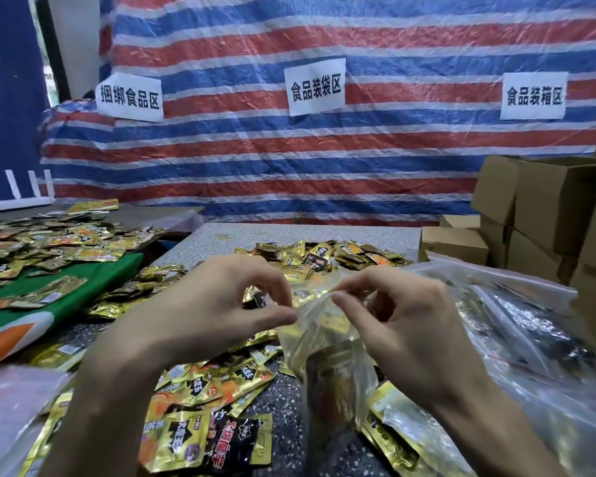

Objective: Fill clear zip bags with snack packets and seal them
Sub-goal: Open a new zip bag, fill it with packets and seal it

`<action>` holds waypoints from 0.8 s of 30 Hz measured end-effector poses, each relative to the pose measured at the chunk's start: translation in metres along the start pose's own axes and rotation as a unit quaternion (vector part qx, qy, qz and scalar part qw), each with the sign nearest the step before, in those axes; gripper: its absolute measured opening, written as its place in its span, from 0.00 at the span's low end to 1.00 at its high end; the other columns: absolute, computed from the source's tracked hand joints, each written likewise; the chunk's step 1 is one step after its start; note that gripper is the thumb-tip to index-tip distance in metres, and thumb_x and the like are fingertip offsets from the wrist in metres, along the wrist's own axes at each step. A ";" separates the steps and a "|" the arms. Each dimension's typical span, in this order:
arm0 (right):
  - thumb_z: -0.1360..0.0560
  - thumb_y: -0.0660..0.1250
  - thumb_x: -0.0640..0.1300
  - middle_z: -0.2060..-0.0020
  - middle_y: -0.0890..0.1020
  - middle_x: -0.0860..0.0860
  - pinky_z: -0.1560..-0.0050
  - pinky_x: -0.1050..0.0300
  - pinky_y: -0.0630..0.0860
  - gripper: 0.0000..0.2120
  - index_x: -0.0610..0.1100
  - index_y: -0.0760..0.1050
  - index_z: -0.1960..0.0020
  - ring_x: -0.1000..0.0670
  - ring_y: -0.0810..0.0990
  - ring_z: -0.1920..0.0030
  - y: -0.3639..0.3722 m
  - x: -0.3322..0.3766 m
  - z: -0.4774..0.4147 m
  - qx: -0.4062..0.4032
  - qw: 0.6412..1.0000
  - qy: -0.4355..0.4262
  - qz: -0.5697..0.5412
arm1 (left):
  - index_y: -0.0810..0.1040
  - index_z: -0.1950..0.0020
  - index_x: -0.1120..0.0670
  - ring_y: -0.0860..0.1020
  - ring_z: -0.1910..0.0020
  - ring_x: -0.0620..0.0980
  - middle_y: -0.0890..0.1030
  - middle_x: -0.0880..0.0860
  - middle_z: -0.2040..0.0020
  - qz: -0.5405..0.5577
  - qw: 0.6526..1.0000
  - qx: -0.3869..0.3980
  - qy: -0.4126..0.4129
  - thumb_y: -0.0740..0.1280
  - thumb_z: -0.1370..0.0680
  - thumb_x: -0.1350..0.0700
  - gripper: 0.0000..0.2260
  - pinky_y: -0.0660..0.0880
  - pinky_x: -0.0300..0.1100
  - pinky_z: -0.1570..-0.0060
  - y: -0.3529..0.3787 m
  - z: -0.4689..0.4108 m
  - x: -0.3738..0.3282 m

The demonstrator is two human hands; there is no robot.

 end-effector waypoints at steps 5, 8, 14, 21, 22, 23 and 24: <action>0.27 0.76 0.42 0.68 0.80 0.61 0.66 0.75 0.68 0.03 0.48 0.83 0.57 0.60 0.79 0.65 0.000 0.002 0.002 -0.021 1.000 0.015 -0.013 | 0.82 0.55 0.42 0.77 0.49 0.38 0.79 0.40 0.52 0.017 0.999 0.028 0.026 0.66 0.35 0.28 0.21 0.75 0.48 0.46 0.007 -0.001 -0.007; 0.27 0.75 0.43 0.70 0.79 0.60 0.68 0.74 0.68 0.04 0.49 0.82 0.59 0.58 0.79 0.66 0.002 0.006 0.003 -0.021 1.000 0.021 -0.008 | 0.81 0.56 0.45 0.76 0.51 0.38 0.79 0.42 0.53 0.003 0.999 0.014 0.038 0.68 0.30 0.34 0.15 0.76 0.48 0.48 0.009 -0.003 -0.010; 0.29 0.70 0.61 0.65 0.81 0.64 0.70 0.67 0.65 0.11 0.54 0.80 0.62 0.58 0.76 0.68 -0.003 0.010 0.000 0.159 0.987 0.012 0.032 | 0.83 0.57 0.43 0.74 0.45 0.36 0.74 0.38 0.44 0.047 0.998 -0.026 0.043 0.68 0.27 0.44 0.06 0.75 0.36 0.45 -0.006 0.002 -0.007; 0.33 0.74 0.59 0.58 0.77 0.63 0.64 0.55 0.72 0.10 0.58 0.79 0.55 0.53 0.74 0.62 -0.021 -0.002 0.005 0.294 0.951 0.046 0.082 | 0.87 0.54 0.47 0.76 0.46 0.37 0.76 0.43 0.46 0.033 0.993 -0.065 0.097 0.72 0.25 0.60 0.08 0.72 0.25 0.52 -0.015 0.012 -0.018; 0.32 0.75 0.55 0.55 0.77 0.64 0.62 0.53 0.73 0.08 0.59 0.79 0.55 0.52 0.74 0.61 -0.023 -0.008 0.004 0.295 0.950 0.062 0.085 | 0.87 0.53 0.47 0.76 0.47 0.37 0.76 0.43 0.48 0.033 0.991 -0.073 0.104 0.72 0.26 0.59 0.07 0.73 0.26 0.54 -0.018 0.013 -0.018; 0.31 0.75 0.51 0.53 0.77 0.64 0.60 0.51 0.74 0.06 0.59 0.80 0.56 0.51 0.75 0.60 -0.025 -0.012 0.003 0.290 0.950 0.074 0.083 | 0.87 0.53 0.46 0.77 0.48 0.39 0.77 0.43 0.50 0.037 0.990 -0.077 0.110 0.71 0.26 0.57 0.07 0.73 0.27 0.55 -0.020 0.014 -0.017; 0.30 0.75 0.48 0.51 0.77 0.64 0.59 0.51 0.75 0.07 0.59 0.81 0.57 0.51 0.76 0.59 -0.027 -0.016 0.002 0.283 0.952 0.083 0.079 | 0.86 0.52 0.45 0.78 0.49 0.40 0.77 0.42 0.52 0.046 0.990 -0.077 0.110 0.69 0.26 0.53 0.07 0.74 0.30 0.55 -0.021 0.015 -0.016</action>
Point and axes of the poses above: each hand's wrist, its own z-axis away from the middle knuckle, its own y-axis out of the palm, x = y × z, the point moved 7 cm from there along -z, towards the middle knuckle
